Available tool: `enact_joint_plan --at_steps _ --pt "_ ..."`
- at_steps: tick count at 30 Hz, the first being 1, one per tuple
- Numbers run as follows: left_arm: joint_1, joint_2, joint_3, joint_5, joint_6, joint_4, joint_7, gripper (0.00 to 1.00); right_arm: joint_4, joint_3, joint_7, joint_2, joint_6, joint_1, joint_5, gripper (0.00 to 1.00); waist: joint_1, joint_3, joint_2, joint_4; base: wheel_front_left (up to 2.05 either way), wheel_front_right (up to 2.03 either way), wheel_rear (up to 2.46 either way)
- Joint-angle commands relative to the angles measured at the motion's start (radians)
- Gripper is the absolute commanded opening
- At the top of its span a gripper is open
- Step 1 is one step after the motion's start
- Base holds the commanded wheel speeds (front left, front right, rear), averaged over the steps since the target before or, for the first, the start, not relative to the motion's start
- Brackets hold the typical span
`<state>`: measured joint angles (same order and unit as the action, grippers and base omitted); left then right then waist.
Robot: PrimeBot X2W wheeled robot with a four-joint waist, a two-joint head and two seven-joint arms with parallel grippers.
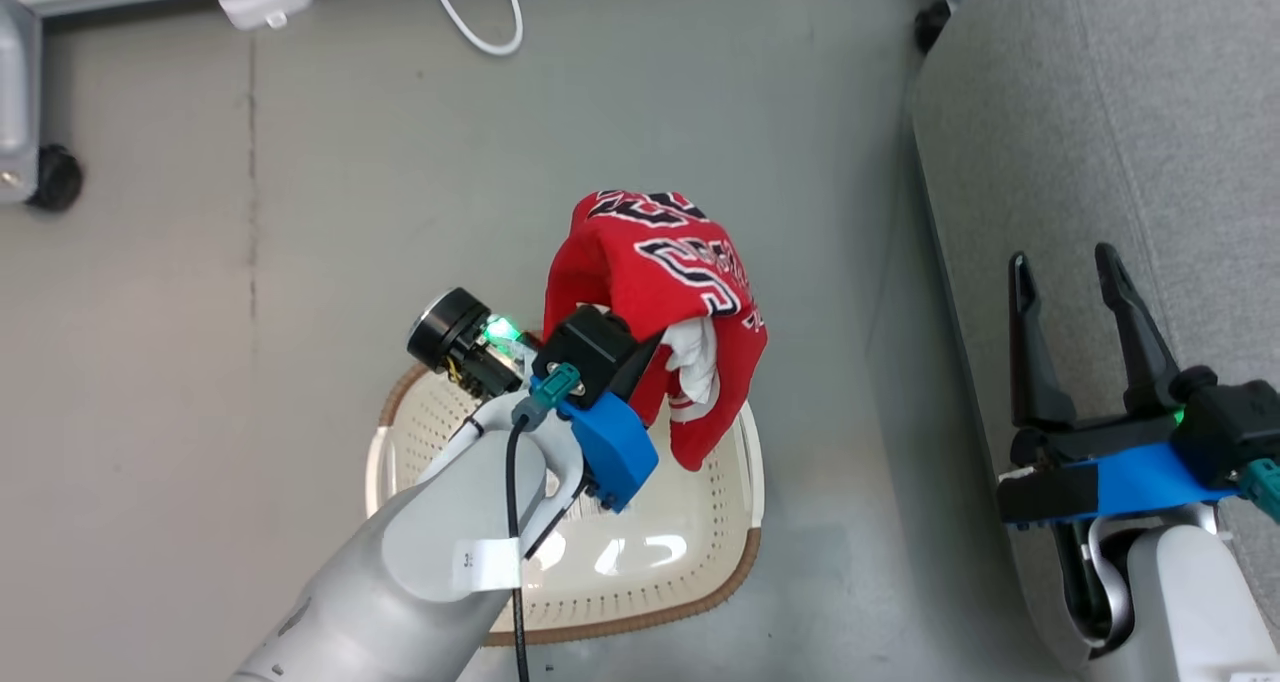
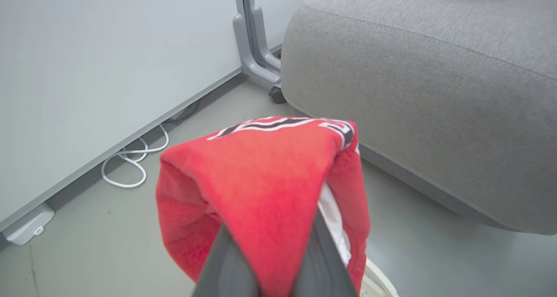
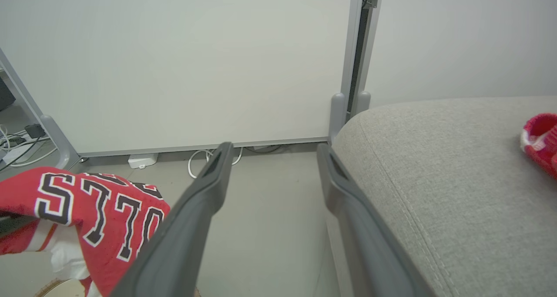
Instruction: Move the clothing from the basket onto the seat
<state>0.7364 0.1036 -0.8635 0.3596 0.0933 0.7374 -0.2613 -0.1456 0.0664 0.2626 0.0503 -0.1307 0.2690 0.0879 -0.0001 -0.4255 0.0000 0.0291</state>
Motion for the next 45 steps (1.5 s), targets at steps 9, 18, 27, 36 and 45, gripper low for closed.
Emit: enact_joint_plan --at_steps 9,18,27,36,45 --pt "-0.005 -0.005 0.101 -0.046 0.004 -0.11 -0.006 0.0 -0.019 -0.003 0.003 0.0 0.0 -0.052 0.0 1.0 0.0001 0.111 0.0 -0.021 0.0 0.0 0.0" --pt "0.021 -0.024 0.158 -0.066 0.016 -0.18 -0.005 0.0 -0.035 0.005 0.003 0.0 0.0 -0.104 0.011 1.0 0.0001 0.195 0.0 -0.029 0.0 0.0 0.0" --pt "0.031 -0.032 0.17 -0.07 0.026 -0.2 -0.005 0.0 -0.047 0.004 0.003 0.0 0.0 -0.147 0.028 1.0 0.0001 0.265 0.0 -0.027 0.0 0.0 0.0" --pt "0.026 -0.033 0.174 -0.062 0.032 -0.191 -0.005 0.0 -0.048 0.002 0.003 0.0 0.0 -0.164 0.036 1.0 0.0001 0.29 0.0 -0.031 0.0 0.0 0.0" --pt "0.023 -0.034 0.175 -0.067 0.035 -0.19 -0.006 0.0 -0.016 -0.055 0.003 0.0 0.0 -0.138 0.002 1.0 0.0001 0.294 0.0 -0.032 0.0 0.0 0.0"
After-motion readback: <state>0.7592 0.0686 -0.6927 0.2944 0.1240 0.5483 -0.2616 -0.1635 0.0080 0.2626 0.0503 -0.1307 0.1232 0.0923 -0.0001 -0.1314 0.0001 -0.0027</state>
